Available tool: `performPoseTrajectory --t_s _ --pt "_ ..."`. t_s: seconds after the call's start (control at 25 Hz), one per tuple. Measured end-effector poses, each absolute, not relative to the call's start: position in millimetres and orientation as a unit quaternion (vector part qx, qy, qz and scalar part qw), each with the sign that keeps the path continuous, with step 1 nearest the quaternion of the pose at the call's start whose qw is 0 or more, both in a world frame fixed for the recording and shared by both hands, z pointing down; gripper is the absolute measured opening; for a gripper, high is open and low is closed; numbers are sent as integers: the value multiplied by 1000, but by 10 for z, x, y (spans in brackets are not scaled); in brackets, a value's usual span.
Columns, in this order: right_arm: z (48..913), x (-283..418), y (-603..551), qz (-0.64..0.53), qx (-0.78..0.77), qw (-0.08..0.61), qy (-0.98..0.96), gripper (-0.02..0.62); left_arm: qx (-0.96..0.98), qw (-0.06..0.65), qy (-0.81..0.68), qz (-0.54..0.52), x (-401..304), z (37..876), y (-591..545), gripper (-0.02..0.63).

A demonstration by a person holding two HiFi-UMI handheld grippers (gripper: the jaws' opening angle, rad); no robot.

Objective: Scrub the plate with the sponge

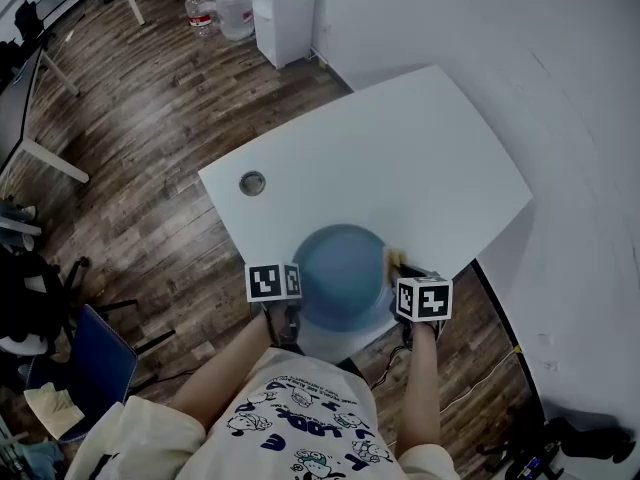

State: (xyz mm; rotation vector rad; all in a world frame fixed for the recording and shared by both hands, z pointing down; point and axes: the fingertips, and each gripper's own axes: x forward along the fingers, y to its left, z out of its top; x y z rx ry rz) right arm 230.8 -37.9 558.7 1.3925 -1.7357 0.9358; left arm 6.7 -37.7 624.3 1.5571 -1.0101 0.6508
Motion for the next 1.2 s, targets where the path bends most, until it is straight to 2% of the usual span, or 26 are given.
performPoseTrajectory --t_s 0.64,1.04,1.2 --pt "5581 2378 -368 363 569 340 -654 49 642 539 -479 262 -405 6238 -769 46" --pt "5608 2418 -352 367 584 338 -641 49 649 540 -481 236 -393 6249 -849 47" --pt "5623 2418 -333 371 586 338 -636 49 655 547 -474 216 -371 6213 -861 86"
